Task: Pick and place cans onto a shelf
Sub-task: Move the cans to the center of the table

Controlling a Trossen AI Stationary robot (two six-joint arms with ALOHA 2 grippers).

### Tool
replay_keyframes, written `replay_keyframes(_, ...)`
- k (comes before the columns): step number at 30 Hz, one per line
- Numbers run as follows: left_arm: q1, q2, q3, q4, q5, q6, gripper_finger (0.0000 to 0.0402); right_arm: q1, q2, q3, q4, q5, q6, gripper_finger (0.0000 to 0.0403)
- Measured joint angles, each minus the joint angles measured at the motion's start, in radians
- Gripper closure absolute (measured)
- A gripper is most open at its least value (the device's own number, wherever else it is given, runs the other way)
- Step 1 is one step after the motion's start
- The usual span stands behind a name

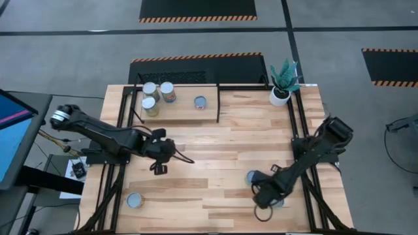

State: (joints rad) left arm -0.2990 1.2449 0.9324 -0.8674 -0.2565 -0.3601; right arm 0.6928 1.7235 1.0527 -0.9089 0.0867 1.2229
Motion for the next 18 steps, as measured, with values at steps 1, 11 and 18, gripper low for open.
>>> replay_keyframes(1,0.000,-0.009,-0.001,0.005,-0.008,0.002,0.0303,-0.019,0.016,0.000,0.031,0.015,-0.032,0.0381)
replay_keyframes(11,0.000,-0.029,-0.001,0.019,-0.044,0.015,0.0304,-0.100,0.047,0.044,0.138,0.180,-0.187,0.0382)
replay_keyframes(18,0.000,-0.028,-0.001,0.017,-0.044,0.046,0.0304,-0.043,0.041,0.051,0.010,0.016,-0.072,0.0385)
